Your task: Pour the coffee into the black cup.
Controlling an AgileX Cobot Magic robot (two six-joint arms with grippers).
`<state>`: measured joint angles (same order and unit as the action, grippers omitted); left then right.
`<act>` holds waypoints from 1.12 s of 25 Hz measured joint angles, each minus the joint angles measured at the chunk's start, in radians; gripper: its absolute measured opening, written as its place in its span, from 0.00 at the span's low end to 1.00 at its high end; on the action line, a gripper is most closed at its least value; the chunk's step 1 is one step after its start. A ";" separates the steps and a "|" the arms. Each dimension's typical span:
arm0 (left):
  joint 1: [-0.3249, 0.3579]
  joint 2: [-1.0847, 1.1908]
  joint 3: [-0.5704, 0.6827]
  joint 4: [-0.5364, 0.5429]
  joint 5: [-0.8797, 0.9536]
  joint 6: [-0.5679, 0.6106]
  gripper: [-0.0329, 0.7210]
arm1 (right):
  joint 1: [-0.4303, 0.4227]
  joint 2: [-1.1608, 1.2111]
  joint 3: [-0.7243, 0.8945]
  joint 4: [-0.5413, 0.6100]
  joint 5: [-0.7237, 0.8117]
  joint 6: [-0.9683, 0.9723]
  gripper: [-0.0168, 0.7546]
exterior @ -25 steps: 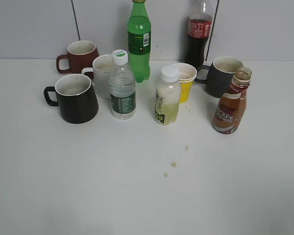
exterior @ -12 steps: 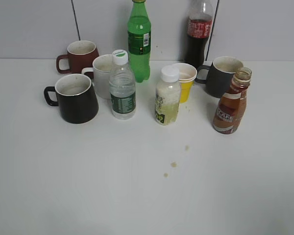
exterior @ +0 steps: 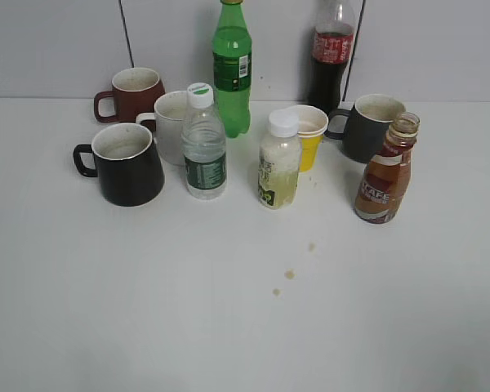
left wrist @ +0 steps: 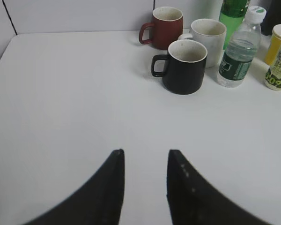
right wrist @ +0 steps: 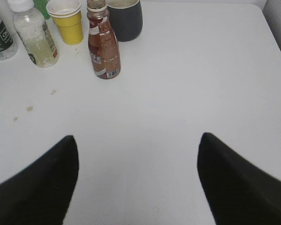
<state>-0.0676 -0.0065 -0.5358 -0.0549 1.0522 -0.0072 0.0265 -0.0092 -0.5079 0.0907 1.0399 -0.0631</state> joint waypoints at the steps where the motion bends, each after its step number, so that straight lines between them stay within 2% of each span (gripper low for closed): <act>1: 0.000 0.000 0.000 0.000 0.000 0.000 0.36 | 0.000 0.000 0.000 0.000 0.000 0.000 0.79; 12: 0.000 0.000 0.000 -0.007 -0.002 0.000 0.36 | 0.000 0.000 0.000 0.001 -0.001 0.000 0.79; 15: -0.001 0.015 -0.015 -0.022 -0.051 0.000 0.36 | 0.000 0.017 -0.012 0.033 -0.017 0.000 0.79; 22: -0.001 0.121 0.021 -0.019 -0.343 0.000 0.36 | 0.003 0.236 -0.023 0.057 -0.217 -0.006 0.78; 28: -0.001 0.297 0.190 -0.007 -0.831 0.000 0.36 | 0.083 0.423 0.008 0.071 -0.579 -0.093 0.78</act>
<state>-0.0685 0.2903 -0.3457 -0.0619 0.2212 -0.0072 0.1090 0.4136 -0.4995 0.1616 0.4609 -0.1564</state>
